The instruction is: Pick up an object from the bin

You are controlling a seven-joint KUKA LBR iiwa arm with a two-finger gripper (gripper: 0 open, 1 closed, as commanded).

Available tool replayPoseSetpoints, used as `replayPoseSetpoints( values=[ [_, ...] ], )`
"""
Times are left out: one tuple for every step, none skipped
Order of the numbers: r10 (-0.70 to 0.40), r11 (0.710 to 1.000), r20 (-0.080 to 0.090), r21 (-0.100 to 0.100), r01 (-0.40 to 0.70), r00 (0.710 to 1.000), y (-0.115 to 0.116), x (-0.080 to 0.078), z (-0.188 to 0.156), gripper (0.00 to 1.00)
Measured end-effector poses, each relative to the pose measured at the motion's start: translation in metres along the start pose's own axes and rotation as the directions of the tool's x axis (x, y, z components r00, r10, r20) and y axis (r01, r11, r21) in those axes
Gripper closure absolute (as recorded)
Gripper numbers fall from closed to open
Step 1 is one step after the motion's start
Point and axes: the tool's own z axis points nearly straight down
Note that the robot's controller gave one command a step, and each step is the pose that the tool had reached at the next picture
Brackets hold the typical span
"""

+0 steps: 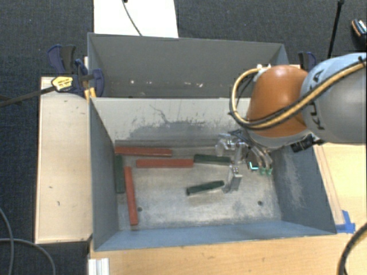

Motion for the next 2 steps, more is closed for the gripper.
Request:
replayPoseSetpoints(
  values=[
    [0.019, 1.000, -0.001, -0.001, -0.019, 1.000, 0.0135, 0.0168, 0.0740, 0.00],
    [0.021, 1.000, 0.008, -0.001, -0.021, 1.000, 0.0129, 0.0141, 0.0696, 1.00]
  ],
)
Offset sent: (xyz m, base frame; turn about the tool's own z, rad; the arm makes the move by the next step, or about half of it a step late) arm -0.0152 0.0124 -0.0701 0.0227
